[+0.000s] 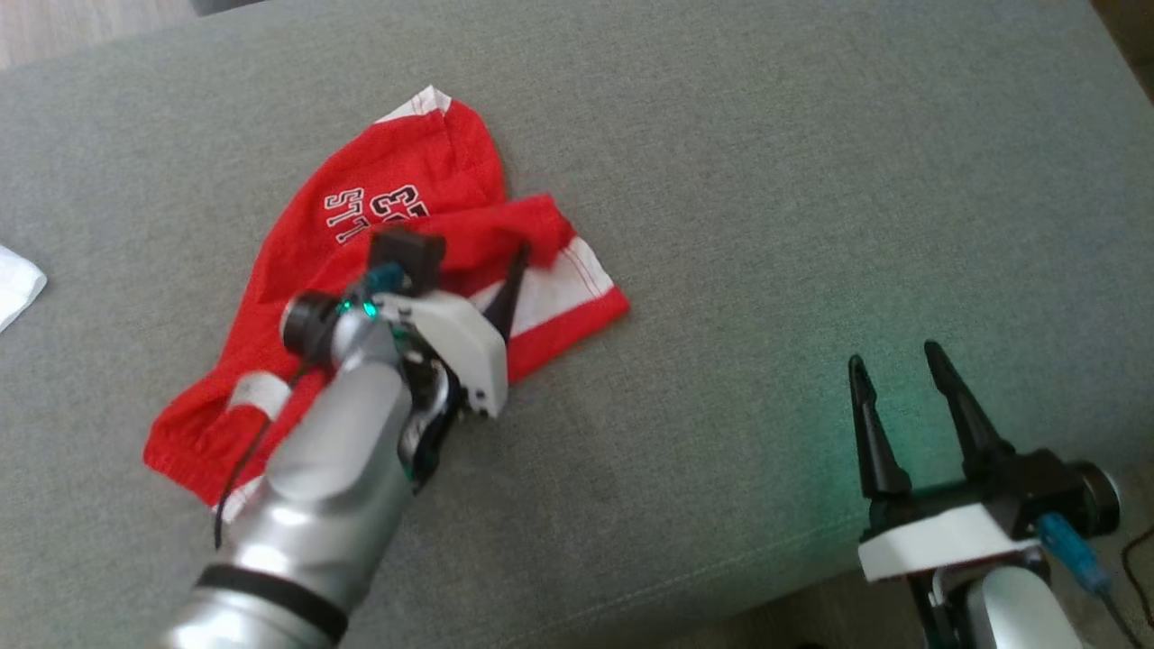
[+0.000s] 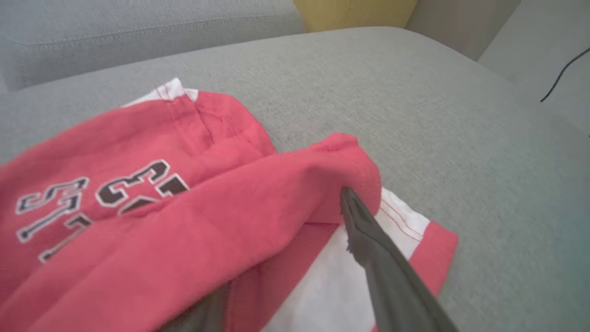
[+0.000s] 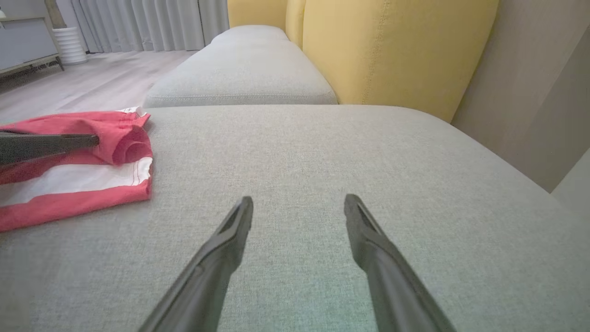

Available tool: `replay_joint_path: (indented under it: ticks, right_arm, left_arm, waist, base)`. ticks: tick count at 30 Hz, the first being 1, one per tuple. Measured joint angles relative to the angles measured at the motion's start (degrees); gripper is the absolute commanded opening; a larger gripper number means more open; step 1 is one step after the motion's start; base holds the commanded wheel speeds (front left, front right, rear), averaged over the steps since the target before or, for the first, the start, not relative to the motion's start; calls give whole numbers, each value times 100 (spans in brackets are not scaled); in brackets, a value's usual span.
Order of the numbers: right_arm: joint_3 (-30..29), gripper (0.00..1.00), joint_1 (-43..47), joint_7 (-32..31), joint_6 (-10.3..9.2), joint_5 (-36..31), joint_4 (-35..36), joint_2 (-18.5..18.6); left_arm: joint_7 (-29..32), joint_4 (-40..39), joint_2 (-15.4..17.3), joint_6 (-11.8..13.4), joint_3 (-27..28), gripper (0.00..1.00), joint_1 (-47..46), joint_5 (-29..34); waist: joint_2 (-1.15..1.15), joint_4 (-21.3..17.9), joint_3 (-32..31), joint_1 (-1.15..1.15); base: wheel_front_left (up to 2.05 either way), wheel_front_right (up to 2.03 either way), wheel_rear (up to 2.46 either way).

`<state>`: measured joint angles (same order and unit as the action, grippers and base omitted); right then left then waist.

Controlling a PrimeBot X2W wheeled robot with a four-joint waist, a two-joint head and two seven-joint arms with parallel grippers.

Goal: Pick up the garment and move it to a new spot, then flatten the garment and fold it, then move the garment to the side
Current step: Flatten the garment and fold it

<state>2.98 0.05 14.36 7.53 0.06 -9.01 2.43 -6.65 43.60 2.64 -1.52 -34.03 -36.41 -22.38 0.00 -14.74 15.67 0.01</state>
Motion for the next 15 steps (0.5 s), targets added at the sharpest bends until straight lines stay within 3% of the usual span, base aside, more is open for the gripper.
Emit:
replay_joint_path:
  ticks: [6, 9, 15]
  right_arm:
    - [10, 100, -197, 0, 0, 12, 3, 0]
    - [34, 100, -201, 0, 0, 45, -20, 0]
    - [38, 100, -201, 0, 0, 66, -68, 0]
  left_arm:
    - [-46, 516, -27, 104, 165, 100, -514, -183]
    - [9, 583, -27, 2, 308, 100, -602, -775]
    - [59, 672, -29, -146, -314, 100, -732, -846]
  waist:
    - [0, -27, 90, 0]
    - [0, -59, 97, 0]
    - [0, -78, 74, 0]
  base:
    - [0, 0, 0]
    - [0, 0, 0]
    - [0, 0, 0]
